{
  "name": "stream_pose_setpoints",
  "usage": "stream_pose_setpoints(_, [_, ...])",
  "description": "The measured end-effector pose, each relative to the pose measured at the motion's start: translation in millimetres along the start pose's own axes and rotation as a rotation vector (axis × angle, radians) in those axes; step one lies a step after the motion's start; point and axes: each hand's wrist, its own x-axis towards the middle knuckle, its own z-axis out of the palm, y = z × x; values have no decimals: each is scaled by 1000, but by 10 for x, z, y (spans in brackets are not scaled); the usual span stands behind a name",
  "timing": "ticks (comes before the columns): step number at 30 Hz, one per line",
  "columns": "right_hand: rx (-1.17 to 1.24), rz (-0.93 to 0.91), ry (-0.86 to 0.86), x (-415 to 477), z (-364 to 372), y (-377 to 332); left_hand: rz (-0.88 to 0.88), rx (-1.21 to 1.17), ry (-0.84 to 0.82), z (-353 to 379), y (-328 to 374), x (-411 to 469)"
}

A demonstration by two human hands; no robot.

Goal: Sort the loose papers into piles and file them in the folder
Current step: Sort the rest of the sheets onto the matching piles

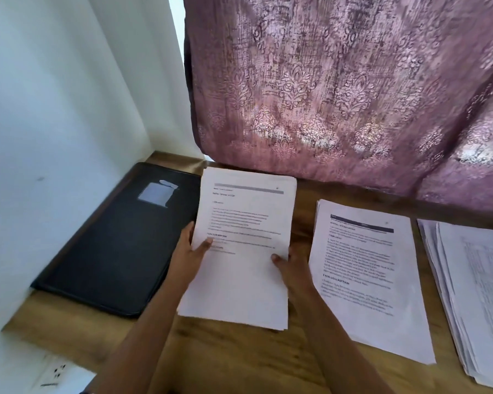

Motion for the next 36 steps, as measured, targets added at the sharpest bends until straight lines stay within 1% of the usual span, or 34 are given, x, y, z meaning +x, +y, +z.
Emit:
stream_pose_setpoints(2, [-34, -4, -17, -46, -3, 51, -73, -60, -37, -30, 93, 86])
stream_pose_setpoints(6, [-166, 10, -25, -100, -13, 107, -151, -145, -101, -106, 105, 204])
stream_pose_setpoints(9, [-219, 51, -21, -179, -50, 147, -123, -108, -135, -141, 47, 192])
stream_pose_setpoints(11, [-321, 34, -45, -347, -46, 155, -95, -53, -179, -163, -3, 157])
stream_pose_setpoints(13, [-470, 6, -38, -529, -16, 178, -49, 37, -215, -212, -70, 94])
stream_pose_setpoints(15, [-598, -2, 24, -707, 14, 170, 13, 129, -218, -271, -137, -33])
stream_pose_setpoints(18, [-802, -34, 198, -835, 92, 215, 76, 243, -239, -371, -203, -250])
stream_pose_setpoints(20, [-888, -96, 295, -808, 128, 236, 165, 414, -163, -416, -177, -332])
stream_pose_setpoints(22, [-891, -140, 332, -708, 177, 203, 334, 611, -47, -389, -160, -318])
stream_pose_setpoints(24, [-904, -194, 339, -556, 234, 127, 498, 658, -21, -282, -119, -241])
stream_pose_setpoints(25, [-917, -225, 340, -466, 257, 101, 554, 676, -60, -211, -82, -192])
stream_pose_setpoints(27, [-951, -233, 310, -286, 311, 98, 619, 800, -180, -45, -39, -77])
stream_pose_setpoints(29, [-1024, -260, 270, -157, 362, 153, 636, 936, -279, 91, -85, 57])
stream_pose_setpoints(31, [-1069, -320, 263, -80, 387, 240, 618, 966, -332, 171, -193, 130])
stream_pose_setpoints(36, [-1080, -398, 235, -44, 361, 273, 623, 960, -306, 208, -402, 126])
